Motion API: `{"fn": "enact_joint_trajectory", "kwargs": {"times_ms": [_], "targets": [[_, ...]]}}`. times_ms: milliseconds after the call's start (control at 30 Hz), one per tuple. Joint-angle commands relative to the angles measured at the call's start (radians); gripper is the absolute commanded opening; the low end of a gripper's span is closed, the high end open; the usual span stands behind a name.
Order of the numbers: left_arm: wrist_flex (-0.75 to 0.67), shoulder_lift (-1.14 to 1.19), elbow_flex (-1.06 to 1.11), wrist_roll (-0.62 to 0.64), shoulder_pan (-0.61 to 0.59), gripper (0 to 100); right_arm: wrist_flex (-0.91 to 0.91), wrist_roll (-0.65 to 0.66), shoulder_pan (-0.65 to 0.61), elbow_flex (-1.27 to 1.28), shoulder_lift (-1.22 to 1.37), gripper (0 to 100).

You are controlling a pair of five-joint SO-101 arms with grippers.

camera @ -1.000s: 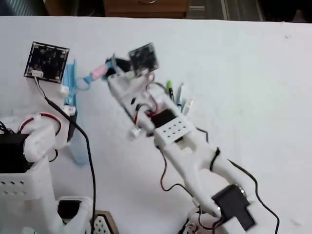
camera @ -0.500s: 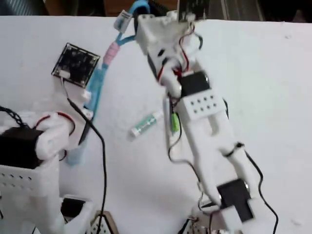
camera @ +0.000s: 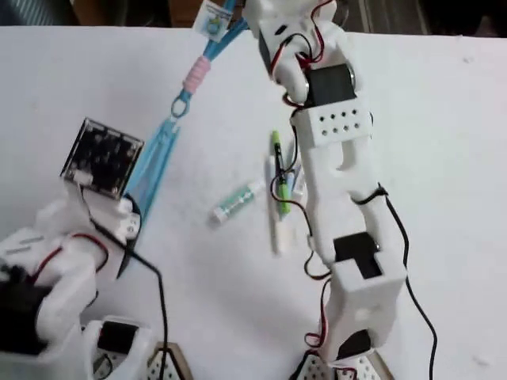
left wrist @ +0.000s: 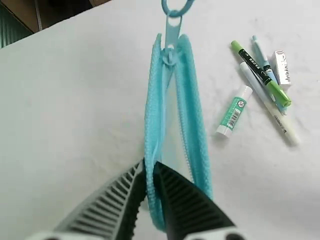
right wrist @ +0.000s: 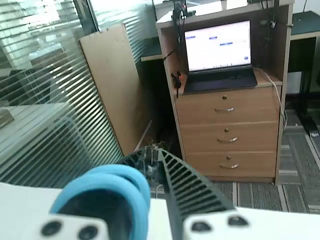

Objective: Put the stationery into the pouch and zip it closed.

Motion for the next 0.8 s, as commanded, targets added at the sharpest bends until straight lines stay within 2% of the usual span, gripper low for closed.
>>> {"fn": "enact_joint_trajectory", "kwargs": {"times_ms": [0,167,367,600,667,767], "targets": [[0.011,-0.028,-0.002,-0.006,0.005,2,0.073,-0.006,0.030,-0.158,0.010,1.6],[0.011,-0.035,-0.025,-0.008,-0.062,2,0.137,-0.003,0.067,-0.212,0.016,1.6],[0.011,-0.027,-0.035,-0.132,-0.185,2,0.197,0.003,0.119,-0.215,0.012,1.6],[0.006,-0.027,0.054,-0.138,-0.196,2,0.487,0.258,-0.016,-0.221,0.004,1.9],[0.005,-0.027,0.049,-0.138,-0.196,2,0.596,0.322,-0.059,-0.219,-0.007,5.1],[0.005,-0.025,0.018,-0.138,-0.196,2,0.700,0.373,-0.085,-0.221,-0.030,19.7]]}}
